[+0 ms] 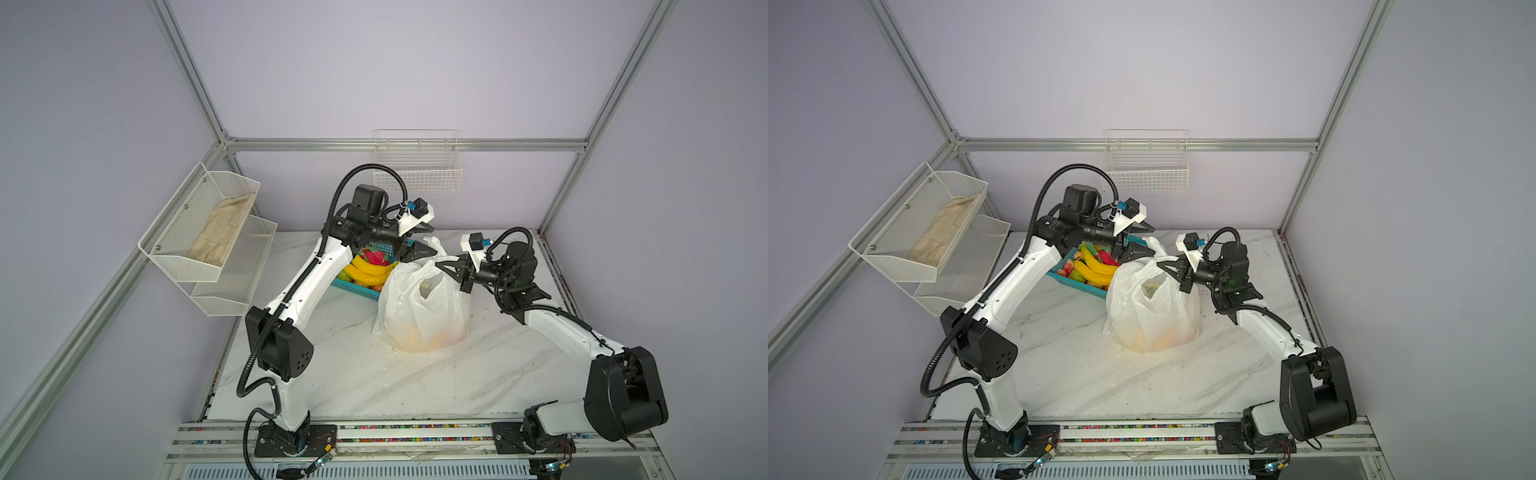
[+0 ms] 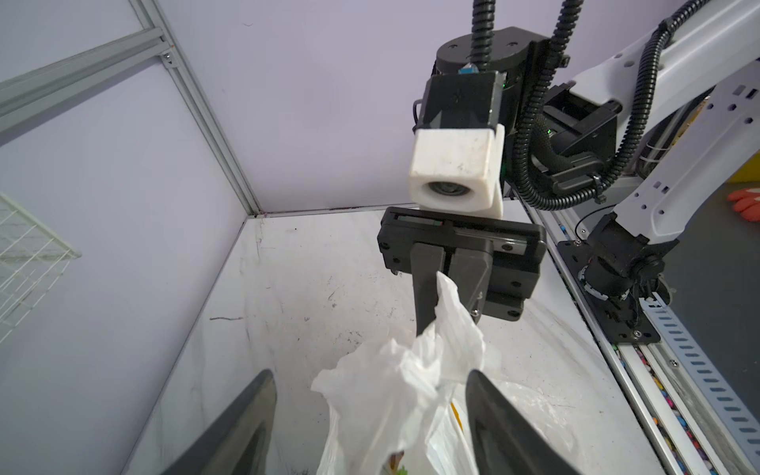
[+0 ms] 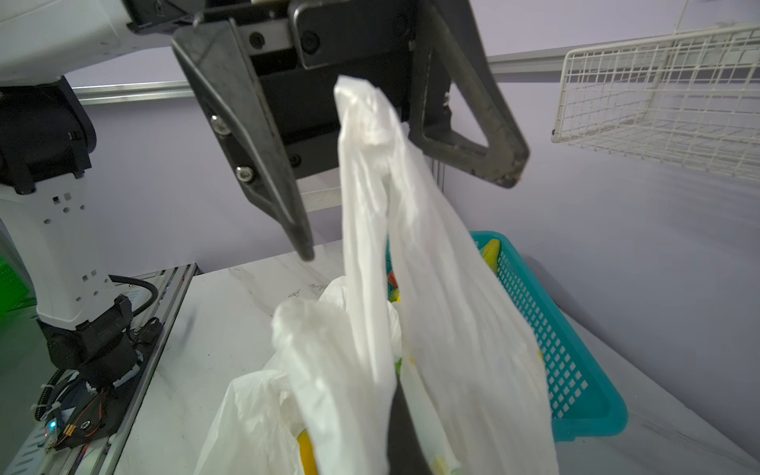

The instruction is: Place the fake fruits into the plastic bag and tie a complex knot

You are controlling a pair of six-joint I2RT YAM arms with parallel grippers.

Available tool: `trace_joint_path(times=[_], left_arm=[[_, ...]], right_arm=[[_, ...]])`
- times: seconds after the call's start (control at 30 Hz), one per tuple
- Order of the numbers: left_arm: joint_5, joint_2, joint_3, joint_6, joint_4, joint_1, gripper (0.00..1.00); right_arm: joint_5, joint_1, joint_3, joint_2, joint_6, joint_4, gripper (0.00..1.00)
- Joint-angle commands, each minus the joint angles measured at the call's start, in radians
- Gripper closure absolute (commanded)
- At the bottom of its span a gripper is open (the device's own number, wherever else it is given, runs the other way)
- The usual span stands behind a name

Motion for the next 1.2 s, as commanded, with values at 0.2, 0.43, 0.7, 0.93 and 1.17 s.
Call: trace_joint_path(times=[0.2, 0.43, 0.7, 0.93, 1.17], left_arm=[[0.055, 0.013, 0.094, -0.047, 0.042, -0.021, 0.89], [-0.003, -0.126, -0.202, -0.124, 0.305, -0.015, 1.0], [-0.022, -0.183, -0.342, -0.19, 0.434, 0.002, 1.0], [-0.042, -0.195, -0.381, -0.18, 0.443, 0.002, 1.0], [-0.087, -0.283, -0.549, -0.161, 0.566, -0.005, 1.0]], right_arm=[[0.03, 0.008, -0.014, -0.022, 0.043, 0.021, 1.0], [0.127, 0.007, -0.043, -0.053, 0.121, 0.032, 0.91], [0.145, 0.006, -0.064, -0.063, 0.159, 0.058, 0.82], [0.153, 0.006, -0.065, -0.055, 0.212, 0.087, 0.84], [0.214, 0.003, -0.041, -0.011, 0.348, 0.09, 0.96]])
